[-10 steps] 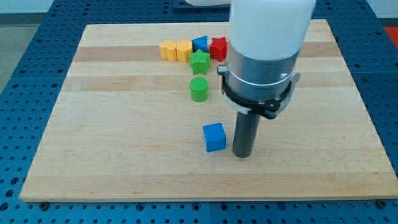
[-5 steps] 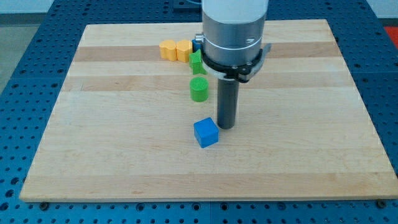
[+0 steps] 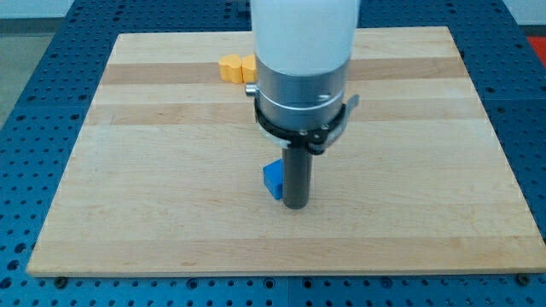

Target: Place the blue cube vertically below the green circle

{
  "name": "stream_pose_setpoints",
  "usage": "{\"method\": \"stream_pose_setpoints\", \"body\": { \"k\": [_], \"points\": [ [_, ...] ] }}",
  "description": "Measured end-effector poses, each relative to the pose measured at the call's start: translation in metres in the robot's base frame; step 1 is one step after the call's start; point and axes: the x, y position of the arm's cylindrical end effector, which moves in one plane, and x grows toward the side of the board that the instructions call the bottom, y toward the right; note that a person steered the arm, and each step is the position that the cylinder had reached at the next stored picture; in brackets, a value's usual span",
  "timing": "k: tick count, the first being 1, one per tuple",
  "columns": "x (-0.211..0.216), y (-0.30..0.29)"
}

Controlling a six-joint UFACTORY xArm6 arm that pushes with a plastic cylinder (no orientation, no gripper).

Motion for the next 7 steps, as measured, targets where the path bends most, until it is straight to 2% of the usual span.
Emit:
{"method": "stream_pose_setpoints", "body": {
  "k": [2, 3, 5, 6, 7],
  "points": [
    [-0.034, -0.017],
    [-0.036, -0.017],
    [0.007, -0.063],
    [-0.044, -0.072],
    [-0.076, -0.074]
  ]
}}
